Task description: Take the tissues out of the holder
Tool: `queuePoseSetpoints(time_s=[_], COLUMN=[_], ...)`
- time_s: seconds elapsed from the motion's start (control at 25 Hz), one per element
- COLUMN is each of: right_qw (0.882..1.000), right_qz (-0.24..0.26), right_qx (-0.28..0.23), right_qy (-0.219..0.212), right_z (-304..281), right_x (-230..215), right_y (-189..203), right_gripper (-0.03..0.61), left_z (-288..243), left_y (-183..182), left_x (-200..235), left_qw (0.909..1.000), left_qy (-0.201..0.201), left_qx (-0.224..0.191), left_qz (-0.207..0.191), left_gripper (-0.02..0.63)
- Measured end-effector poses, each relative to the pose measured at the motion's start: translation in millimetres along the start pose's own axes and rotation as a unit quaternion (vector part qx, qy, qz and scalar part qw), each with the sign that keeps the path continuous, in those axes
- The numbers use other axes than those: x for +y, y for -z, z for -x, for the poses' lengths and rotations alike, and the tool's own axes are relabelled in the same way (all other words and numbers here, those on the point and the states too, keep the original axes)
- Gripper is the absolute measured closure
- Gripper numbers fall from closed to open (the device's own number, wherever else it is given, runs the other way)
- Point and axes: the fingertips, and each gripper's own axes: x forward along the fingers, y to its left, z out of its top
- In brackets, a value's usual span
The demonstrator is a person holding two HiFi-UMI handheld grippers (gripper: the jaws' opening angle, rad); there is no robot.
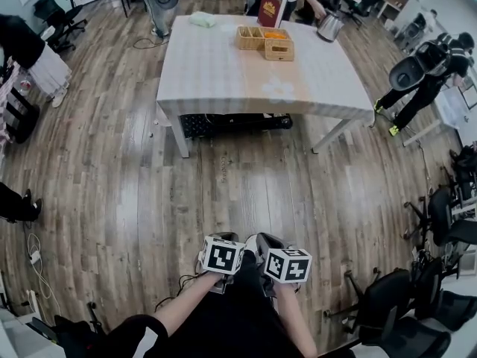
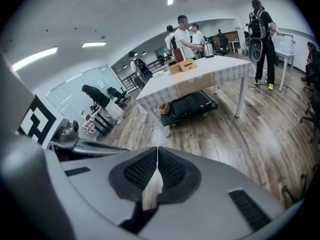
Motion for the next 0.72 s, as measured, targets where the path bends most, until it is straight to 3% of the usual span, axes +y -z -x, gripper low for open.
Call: queuePoseSetpoints(time_s=[0.72], right_qw=[0.994], right_qz=[0.064], right_qx=[0.005], right_qy=[-0.093], right_z=[-6], right_x=[-99], right_y=[-121], right_gripper=[0.543], left_z=[-78], left_y=[-120], left_x=[-63], left_qw=[0.9979], left_qy=[-0.048], left_qx=[-0.029], left_qz=[0.032], left_gripper=[0.607])
